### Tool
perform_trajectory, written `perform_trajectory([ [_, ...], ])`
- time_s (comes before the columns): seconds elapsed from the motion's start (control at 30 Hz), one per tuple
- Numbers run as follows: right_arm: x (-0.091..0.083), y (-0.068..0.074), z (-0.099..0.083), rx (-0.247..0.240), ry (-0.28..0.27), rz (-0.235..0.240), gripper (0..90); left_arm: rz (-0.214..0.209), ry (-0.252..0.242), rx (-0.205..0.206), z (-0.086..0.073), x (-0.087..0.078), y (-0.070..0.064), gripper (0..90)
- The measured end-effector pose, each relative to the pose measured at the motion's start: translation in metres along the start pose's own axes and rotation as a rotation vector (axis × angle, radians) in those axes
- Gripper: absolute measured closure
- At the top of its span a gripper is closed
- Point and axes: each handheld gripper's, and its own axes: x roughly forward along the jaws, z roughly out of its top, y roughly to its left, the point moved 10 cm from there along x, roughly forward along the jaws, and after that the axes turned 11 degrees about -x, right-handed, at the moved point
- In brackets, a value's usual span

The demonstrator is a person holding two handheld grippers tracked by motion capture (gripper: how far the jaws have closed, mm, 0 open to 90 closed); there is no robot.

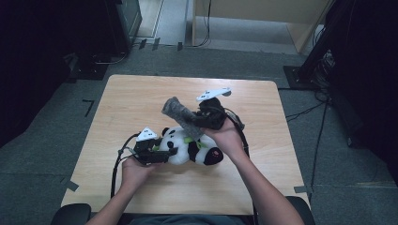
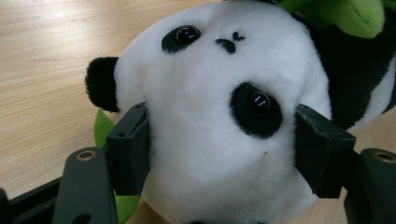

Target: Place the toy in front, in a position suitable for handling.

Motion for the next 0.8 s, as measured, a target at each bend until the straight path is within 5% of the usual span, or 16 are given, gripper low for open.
perform_trajectory([
  [0.23, 0.034, 0.026, -0.020, 0.000, 0.090, 0.079, 80.7, 0.009, -0.003, -0.001, 0.000, 0.000, 0.000, 29.5],
  [0.37, 0.047, 0.032, -0.033, -0.013, 0.132, 0.082, 81.0, 0.018, -0.002, 0.008, -0.001, 0.000, 0.000, 29.6],
  [0.63, 0.041, 0.015, -0.041, 0.003, 0.147, 0.039, 81.3, 0.019, 0.003, 0.008, -0.002, 0.001, 0.001, 31.1],
  [0.7, 0.034, -0.001, -0.048, 0.014, 0.159, -0.014, 81.4, 0.020, 0.007, 0.006, -0.002, 0.001, 0.002, 31.3],
  [0.8, 0.030, -0.011, -0.056, 0.056, 0.162, -0.011, 81.4, 0.018, 0.009, 0.010, -0.002, 0.002, 0.001, 31.5],
])
